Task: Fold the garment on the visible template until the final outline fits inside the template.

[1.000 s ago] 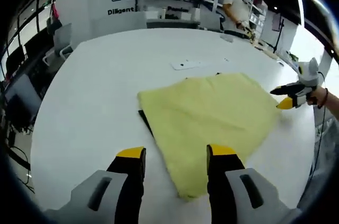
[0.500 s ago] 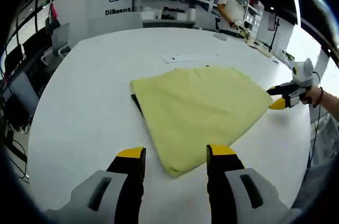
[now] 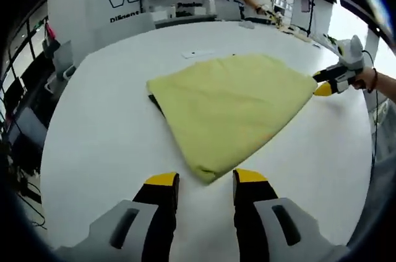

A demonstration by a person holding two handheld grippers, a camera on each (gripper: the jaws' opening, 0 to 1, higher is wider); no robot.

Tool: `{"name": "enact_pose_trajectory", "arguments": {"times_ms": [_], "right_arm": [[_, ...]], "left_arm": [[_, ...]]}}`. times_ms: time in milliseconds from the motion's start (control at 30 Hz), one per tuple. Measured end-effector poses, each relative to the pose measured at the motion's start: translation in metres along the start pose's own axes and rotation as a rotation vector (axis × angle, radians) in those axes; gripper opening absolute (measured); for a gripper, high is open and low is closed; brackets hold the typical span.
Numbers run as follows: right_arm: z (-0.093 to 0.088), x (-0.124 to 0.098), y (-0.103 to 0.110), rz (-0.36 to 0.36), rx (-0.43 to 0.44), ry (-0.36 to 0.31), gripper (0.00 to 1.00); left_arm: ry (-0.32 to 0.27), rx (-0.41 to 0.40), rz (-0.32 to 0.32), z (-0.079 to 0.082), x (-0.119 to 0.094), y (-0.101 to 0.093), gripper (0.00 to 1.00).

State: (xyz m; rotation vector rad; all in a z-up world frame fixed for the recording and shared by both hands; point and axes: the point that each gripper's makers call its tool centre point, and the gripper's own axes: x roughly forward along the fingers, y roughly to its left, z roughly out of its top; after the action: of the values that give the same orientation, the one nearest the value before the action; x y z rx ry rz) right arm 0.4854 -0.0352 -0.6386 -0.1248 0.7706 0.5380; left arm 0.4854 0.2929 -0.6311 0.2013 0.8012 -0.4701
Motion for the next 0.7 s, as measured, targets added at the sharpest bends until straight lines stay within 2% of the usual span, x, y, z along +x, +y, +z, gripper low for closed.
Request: {"name": "enact_pose_trajectory", "arguments": {"times_ms": [133, 233, 367, 500, 567, 700], "right_arm": [[0.0004, -0.0018, -0.0017, -0.009, -0.003, -0.007, 0.35], [0.0001, -0.0023, -0.0033, -0.02, -0.008, -0.009, 0.29], [-0.0016, -0.0028, -0.0043, -0.022, -0.016, 0.001, 0.2], [-0.0001, -0.0033, -0.0074, -0.037, -0.03, -0.001, 0.15], [0.0012, -0.0033, -0.0083, -0.04, -0.039, -0.003, 0.11], [0.0024, -0.0035, -0.0101, -0.043, -0.051, -0.003, 0.03]], "left_arm": [[-0.022, -0.023, -0.016, 0.0021, 0.0008, -0.0024, 0.28], [-0.015, -0.02, -0.025, 0.0005, 0.0019, -0.0035, 0.21], [-0.004, 0.038, -0.026, -0.0012, 0.0015, -0.0036, 0.14], [-0.023, 0.055, -0.031, 0.0023, -0.0003, -0.0038, 0.1], [-0.009, 0.094, -0.035, 0.0005, -0.0009, -0.0031, 0.07], [-0.017, 0.136, -0.044, 0.0018, -0.0024, -0.0032, 0.06]]}}
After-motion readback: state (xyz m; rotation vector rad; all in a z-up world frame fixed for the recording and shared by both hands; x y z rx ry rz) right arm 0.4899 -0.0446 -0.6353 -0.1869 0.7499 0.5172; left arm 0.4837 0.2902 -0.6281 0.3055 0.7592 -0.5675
